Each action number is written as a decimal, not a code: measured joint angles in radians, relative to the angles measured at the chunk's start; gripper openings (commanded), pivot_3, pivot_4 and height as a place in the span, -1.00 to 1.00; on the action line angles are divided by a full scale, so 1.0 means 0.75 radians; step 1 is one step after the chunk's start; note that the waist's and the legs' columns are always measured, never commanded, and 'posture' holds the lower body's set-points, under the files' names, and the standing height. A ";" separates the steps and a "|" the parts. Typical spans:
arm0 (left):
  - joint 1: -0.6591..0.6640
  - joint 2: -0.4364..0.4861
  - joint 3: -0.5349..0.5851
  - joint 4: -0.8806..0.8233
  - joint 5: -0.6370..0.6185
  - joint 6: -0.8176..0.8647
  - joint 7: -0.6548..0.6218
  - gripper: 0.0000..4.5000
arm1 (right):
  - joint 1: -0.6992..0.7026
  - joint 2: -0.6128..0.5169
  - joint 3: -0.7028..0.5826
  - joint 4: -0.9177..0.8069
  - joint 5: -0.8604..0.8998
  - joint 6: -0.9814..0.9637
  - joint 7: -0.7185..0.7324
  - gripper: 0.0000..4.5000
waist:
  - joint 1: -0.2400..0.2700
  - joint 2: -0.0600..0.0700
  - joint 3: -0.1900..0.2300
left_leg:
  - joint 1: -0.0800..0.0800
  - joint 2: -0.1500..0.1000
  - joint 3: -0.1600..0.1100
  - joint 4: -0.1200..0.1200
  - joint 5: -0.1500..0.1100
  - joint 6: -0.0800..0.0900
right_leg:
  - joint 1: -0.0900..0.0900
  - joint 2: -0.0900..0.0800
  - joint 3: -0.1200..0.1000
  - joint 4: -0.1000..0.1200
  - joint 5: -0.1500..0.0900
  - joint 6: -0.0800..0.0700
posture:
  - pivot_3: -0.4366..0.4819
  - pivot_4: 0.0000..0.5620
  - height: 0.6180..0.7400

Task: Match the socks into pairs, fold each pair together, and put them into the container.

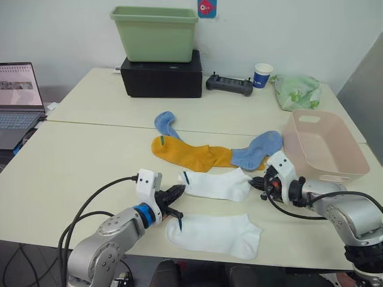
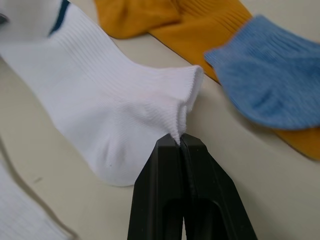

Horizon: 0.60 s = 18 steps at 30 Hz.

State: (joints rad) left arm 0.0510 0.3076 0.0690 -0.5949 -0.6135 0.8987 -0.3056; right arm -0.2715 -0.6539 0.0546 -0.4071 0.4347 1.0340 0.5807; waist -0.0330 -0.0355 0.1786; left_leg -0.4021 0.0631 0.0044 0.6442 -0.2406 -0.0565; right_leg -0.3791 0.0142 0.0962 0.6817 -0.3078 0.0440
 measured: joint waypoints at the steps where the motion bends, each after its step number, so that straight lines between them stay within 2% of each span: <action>1: 0.014 0.004 -0.019 0.001 0.016 -0.018 0.000 -1.00 | -0.013 0.000 0.005 0.013 -0.004 0.019 -0.005 -0.99 | -0.004 0.000 0.000 | 0.000 0.000 0.001 0.000 0.000 0.000 | -0.001 0.000 0.002 0.000 0.001 -0.001 | -0.05 -0.47 0.66; 2: 0.029 0.005 -0.037 0.003 0.032 -0.027 0.000 -1.00 | -0.024 0.000 0.011 0.020 -0.006 0.033 -0.009 -0.99 | -0.008 0.000 0.000 | 0.000 0.000 0.001 0.000 0.000 0.000 | -0.001 0.000 0.002 0.000 0.003 -0.005 | -0.05 -0.47 0.66; 3: 0.043 0.007 -0.043 0.008 0.040 -0.035 -0.003 -1.00 | -0.026 0.002 0.015 0.020 -0.008 0.036 -0.014 -0.90 | -0.008 0.000 0.000 | 0.000 0.000 0.000 -0.001 0.000 0.000 | -0.001 0.000 0.001 0.000 0.002 -0.005 | -0.05 -0.47 0.66; 6: 0.081 0.062 -0.037 0.016 0.091 -0.101 -0.018 -0.75 | -0.031 0.032 0.040 0.020 -0.029 0.029 -0.040 -0.58 | -0.008 0.000 0.000 | 0.000 0.001 -0.001 -0.002 0.000 0.000 | -0.002 0.001 0.000 0.000 0.002 -0.005 | -0.05 -0.47 0.66; 11: 0.137 0.156 0.107 0.014 0.101 -0.159 -0.057 -0.04 | -0.031 0.044 0.042 -0.035 -0.051 0.012 -0.079 0.23 | -0.008 0.000 0.000 | -0.001 0.000 0.001 -0.001 0.000 0.000 | -0.002 0.000 0.001 0.000 -0.001 0.000 | -0.05 -0.47 0.66; 16: 0.222 0.265 0.378 -0.035 -0.070 -0.073 -0.104 0.65 | -0.018 0.040 -0.022 -0.083 -0.018 -0.015 -0.058 0.99 | -0.009 0.000 0.000 | -0.005 0.001 0.000 -0.001 0.000 0.000 | -0.007 0.000 -0.001 0.000 -0.001 -0.001 | -0.05 -0.47 0.66; 18: 0.176 0.270 0.430 -0.038 -0.132 -0.040 -0.101 0.94 | -0.014 0.045 -0.054 -0.084 -0.012 -0.081 -0.034 1.00 | 0.002 0.000 0.000 | -0.006 0.001 0.000 0.000 0.000 0.000 | -0.008 0.000 -0.001 0.000 -0.001 0.000 | -0.05 -0.47 0.66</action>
State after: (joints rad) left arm 0.1827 0.5099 0.3913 -0.6236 -0.7128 0.8687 -0.3815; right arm -0.2821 -0.6203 0.0139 -0.4703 0.4256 0.9731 0.5553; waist -0.0318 -0.0353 0.1788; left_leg -0.4067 0.0637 0.0046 0.6440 -0.2407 -0.0564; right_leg -0.3850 0.0140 0.0951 0.6819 -0.3085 0.0440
